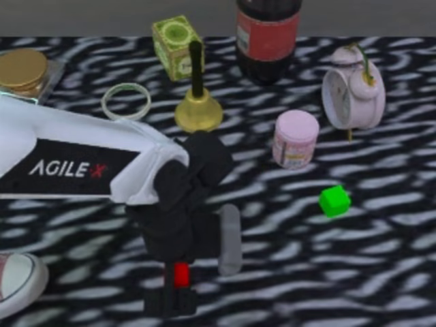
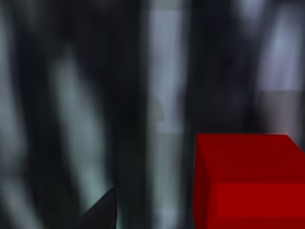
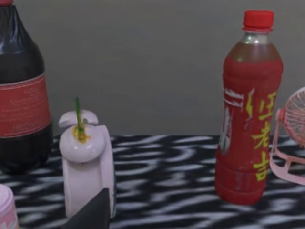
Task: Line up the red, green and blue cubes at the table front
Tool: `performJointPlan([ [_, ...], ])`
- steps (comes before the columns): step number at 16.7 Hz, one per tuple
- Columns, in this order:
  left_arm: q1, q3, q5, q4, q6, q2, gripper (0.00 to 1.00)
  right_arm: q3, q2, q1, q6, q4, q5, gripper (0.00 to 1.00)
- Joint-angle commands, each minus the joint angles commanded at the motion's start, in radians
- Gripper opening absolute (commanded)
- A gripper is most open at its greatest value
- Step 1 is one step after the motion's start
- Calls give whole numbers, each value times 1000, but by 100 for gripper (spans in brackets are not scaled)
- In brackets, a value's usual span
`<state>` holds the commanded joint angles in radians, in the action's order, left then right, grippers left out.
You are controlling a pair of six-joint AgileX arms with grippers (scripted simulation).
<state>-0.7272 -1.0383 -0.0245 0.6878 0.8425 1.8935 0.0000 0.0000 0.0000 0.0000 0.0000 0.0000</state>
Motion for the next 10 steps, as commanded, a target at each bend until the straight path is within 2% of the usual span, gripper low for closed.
performJointPlan([
  [4, 2, -13, 0, 17, 1, -8, 100, 0, 0, 0, 0, 0, 0, 100],
  [10, 20, -123, 0, 243, 3, -109, 100, 0, 0, 0, 0, 0, 0, 100],
])
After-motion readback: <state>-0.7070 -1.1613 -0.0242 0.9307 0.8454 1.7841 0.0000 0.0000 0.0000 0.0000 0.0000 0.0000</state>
